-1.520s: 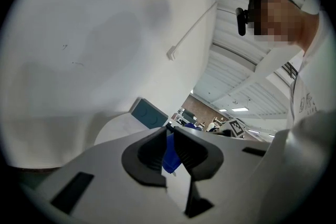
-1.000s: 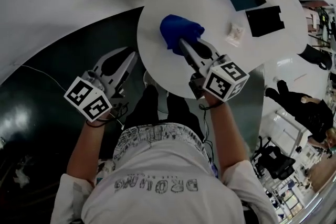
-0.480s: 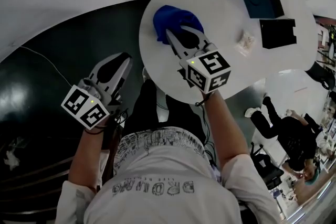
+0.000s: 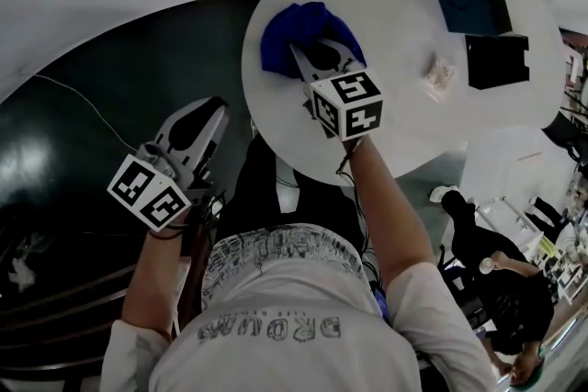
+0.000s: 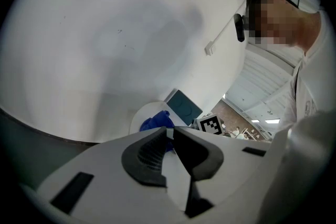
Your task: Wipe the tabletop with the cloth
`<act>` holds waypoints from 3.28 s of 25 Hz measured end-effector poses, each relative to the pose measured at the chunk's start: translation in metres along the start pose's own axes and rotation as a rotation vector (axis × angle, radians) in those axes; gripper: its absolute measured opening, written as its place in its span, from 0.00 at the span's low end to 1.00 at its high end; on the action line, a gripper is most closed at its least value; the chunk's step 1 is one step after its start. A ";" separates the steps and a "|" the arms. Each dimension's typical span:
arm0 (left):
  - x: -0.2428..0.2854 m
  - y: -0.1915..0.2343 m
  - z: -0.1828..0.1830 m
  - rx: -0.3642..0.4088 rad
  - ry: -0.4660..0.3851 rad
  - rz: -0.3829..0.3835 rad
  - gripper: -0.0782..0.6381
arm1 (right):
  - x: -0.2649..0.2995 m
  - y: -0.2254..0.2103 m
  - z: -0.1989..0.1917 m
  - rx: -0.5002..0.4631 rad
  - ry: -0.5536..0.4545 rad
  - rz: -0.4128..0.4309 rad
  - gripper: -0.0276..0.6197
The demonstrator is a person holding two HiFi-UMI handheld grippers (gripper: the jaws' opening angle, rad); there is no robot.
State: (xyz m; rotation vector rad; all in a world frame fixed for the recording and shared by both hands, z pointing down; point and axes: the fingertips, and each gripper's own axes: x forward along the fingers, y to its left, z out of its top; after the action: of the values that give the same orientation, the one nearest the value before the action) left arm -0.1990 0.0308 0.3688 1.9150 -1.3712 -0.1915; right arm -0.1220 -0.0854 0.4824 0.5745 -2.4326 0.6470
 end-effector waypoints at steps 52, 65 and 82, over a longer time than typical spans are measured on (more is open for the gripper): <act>0.145 -0.225 -0.124 0.192 0.379 -0.486 0.19 | -0.306 -0.144 -0.224 0.469 -0.011 -0.540 0.11; 0.123 -0.216 -0.126 0.175 0.321 -0.447 0.19 | -0.315 -0.126 -0.205 0.438 -0.075 -0.512 0.11; 0.024 -0.117 -0.036 0.127 0.105 -0.280 0.19 | -0.210 -0.012 -0.031 0.163 -0.218 -0.266 0.11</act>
State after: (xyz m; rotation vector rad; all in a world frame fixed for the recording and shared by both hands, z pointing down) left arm -0.0829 0.0429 0.3249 2.1877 -1.0654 -0.1395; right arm 0.0556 -0.0243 0.3824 1.0640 -2.4518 0.7038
